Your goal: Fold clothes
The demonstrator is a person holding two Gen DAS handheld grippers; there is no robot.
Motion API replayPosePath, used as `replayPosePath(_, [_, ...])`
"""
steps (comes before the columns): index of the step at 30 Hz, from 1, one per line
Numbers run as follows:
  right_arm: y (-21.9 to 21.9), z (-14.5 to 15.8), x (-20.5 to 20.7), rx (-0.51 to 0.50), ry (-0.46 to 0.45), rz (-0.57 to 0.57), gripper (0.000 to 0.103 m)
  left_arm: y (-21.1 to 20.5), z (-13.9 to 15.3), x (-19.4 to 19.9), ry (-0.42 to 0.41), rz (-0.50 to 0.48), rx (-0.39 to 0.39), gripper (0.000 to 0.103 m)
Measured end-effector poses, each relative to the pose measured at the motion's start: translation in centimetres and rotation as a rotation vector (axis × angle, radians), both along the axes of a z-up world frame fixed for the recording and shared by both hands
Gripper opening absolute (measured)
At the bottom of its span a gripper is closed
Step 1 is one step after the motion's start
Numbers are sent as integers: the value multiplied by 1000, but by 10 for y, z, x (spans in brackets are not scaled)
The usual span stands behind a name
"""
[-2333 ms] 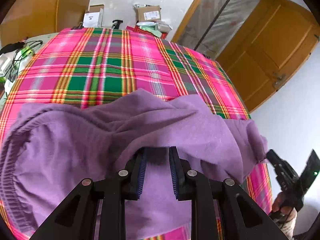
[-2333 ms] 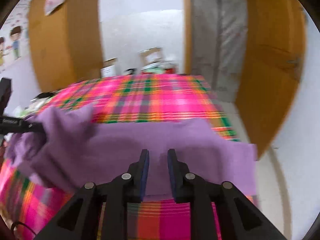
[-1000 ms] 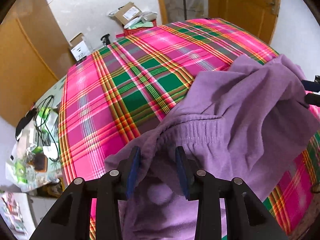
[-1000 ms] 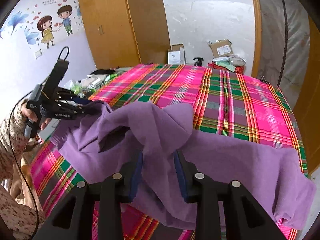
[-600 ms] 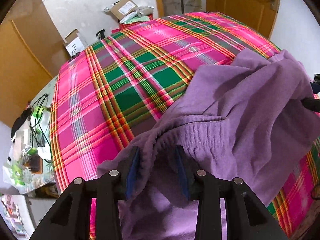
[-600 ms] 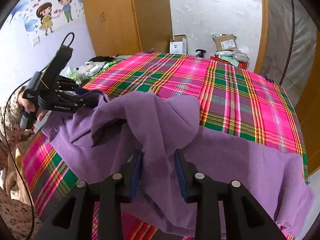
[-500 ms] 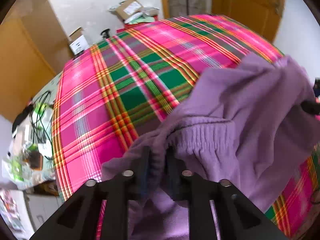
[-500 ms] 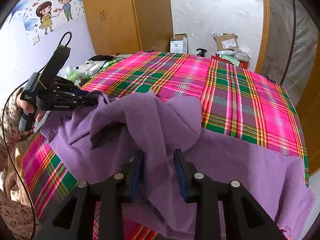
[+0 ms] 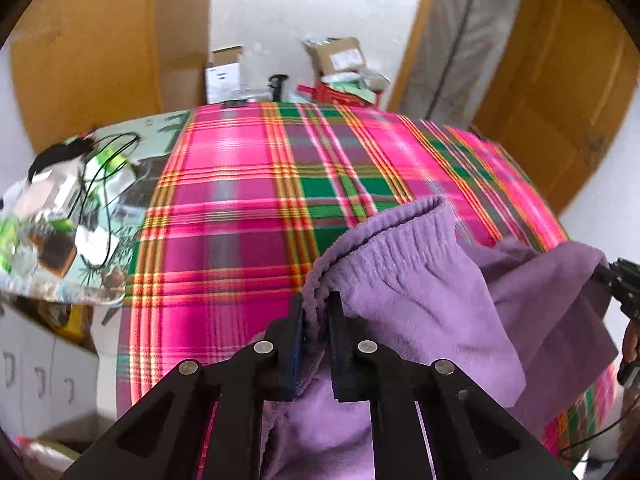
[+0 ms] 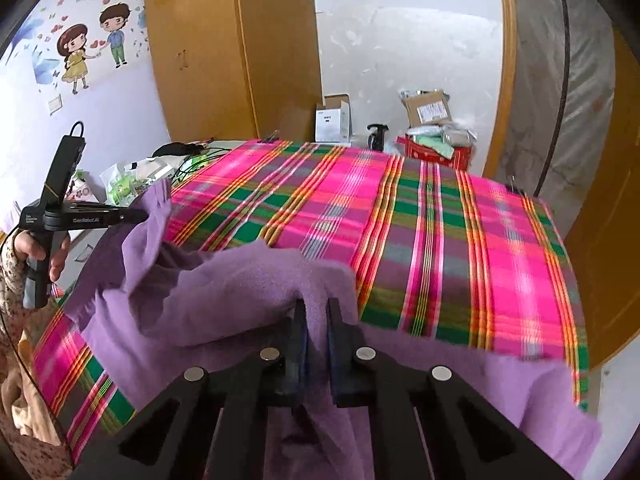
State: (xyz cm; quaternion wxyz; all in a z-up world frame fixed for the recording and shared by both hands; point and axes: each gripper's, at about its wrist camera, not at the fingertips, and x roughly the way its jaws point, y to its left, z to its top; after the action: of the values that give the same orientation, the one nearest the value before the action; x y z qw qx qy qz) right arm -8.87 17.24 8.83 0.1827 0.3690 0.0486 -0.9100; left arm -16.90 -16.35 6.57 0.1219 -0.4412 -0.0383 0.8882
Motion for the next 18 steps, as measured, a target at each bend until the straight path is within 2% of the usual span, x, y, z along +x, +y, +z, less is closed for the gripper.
replayPosePath(6, [6,16,-30,18,2,-16,8,-28,-1,-5,3,111,52,10])
replayPosePath(12, [9,26,-60,82,46,-66,1,-41,-7,-12,-8,162,73,10])
replayPosePath(15, [10,20,-72,59,0,-51,1,-42,-11,-16,-17,170,75,10])
replayPosePath(18, [13,12,-61,39,-17,-16,1,-43,-14,-18,-25,179,79,10])
